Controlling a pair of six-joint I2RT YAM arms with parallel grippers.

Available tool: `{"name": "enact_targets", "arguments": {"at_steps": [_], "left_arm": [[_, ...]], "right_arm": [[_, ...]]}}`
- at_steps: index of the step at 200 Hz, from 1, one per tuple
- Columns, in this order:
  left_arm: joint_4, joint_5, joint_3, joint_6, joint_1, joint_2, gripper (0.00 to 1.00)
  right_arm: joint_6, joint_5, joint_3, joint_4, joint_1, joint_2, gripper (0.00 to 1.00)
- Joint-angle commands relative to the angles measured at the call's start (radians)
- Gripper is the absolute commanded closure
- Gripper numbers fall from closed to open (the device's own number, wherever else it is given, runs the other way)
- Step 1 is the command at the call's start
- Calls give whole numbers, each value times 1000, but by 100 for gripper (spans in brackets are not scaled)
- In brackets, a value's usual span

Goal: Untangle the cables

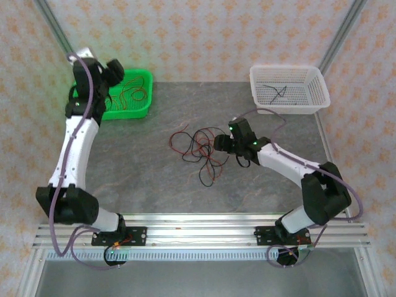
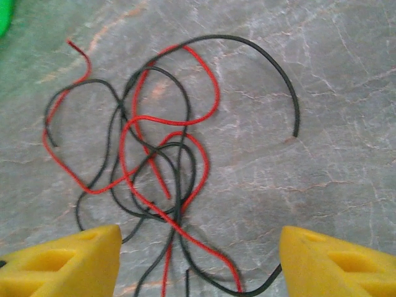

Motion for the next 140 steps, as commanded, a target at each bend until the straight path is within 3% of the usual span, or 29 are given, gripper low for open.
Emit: {"name": "enact_targets", "arguments": {"at_steps": [1, 52, 100, 140], "left_arm": [[14, 18, -169, -40, -48, -110, 23], [-1, -35, -457, -95, -210, -363, 23], [-79, -56, -521, -110, -272, -421, 24], [-123, -80, -550, -147, -318, -462, 26]], "right_arm": [[2, 78, 49, -37, 1, 45, 36], [-183, 185, 209, -127, 1, 244, 41], [-368, 285, 406, -200, -37, 460, 43], [-403, 239, 458, -171, -87, 540, 43]]}}
